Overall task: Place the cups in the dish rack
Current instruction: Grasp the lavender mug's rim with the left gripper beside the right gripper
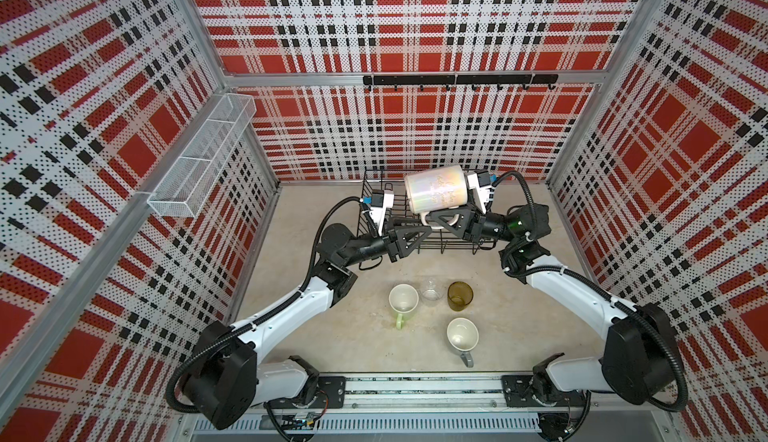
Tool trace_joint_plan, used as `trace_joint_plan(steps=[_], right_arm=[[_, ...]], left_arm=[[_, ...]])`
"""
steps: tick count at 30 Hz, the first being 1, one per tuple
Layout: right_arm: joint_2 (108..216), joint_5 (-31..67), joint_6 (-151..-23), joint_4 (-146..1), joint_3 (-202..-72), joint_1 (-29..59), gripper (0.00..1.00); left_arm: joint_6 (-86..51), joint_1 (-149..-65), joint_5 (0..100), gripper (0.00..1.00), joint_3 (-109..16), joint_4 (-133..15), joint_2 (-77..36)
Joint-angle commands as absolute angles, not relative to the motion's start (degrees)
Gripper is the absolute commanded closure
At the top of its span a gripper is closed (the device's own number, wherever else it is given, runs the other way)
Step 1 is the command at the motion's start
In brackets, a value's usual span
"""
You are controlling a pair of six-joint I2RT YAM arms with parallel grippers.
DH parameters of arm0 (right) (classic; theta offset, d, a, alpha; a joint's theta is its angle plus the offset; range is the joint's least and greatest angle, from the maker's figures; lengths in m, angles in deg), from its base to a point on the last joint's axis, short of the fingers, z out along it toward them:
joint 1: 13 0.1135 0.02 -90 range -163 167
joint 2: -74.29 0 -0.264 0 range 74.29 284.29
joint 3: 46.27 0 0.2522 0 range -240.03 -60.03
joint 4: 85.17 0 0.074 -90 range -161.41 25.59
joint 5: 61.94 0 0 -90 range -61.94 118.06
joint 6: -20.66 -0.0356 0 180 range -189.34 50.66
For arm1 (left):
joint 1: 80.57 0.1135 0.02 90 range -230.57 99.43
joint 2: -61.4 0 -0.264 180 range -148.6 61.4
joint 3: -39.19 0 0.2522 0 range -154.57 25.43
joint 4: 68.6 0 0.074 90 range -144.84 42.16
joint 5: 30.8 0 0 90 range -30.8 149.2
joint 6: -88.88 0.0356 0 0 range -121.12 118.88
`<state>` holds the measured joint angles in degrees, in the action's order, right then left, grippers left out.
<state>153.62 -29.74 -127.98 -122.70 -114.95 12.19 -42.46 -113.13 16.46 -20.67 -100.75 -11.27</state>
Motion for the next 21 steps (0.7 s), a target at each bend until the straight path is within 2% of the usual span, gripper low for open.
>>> trace_joint_plan(steps=[1,7,14,18,21], right_arm=[[153.11,-28.13,-127.55,-129.04,-117.78,12.99,1.00],[153.12,-27.79,-124.49,-125.82,-118.22,14.34,1.00],[154.07,-28.40,-123.15,-124.28,-119.01,15.79,1.00],[154.61,-28.28,-123.56,-125.06,-118.92,16.09,1.00],[154.64,-28.59,-123.25,-124.27,-118.92,16.13,1.00]], left_arm=[[-42.25,-112.92,14.69,0.59,-20.42,-102.21,-10.34],[-42.86,-112.10,15.23,0.70,-20.14,-102.14,-10.52],[-43.40,-111.34,15.87,0.67,-19.72,-102.17,-9.97],[-43.15,-111.25,15.82,0.84,-20.17,-102.13,-10.19],[-43.13,-111.08,15.95,0.83,-20.38,-102.29,-10.34]])
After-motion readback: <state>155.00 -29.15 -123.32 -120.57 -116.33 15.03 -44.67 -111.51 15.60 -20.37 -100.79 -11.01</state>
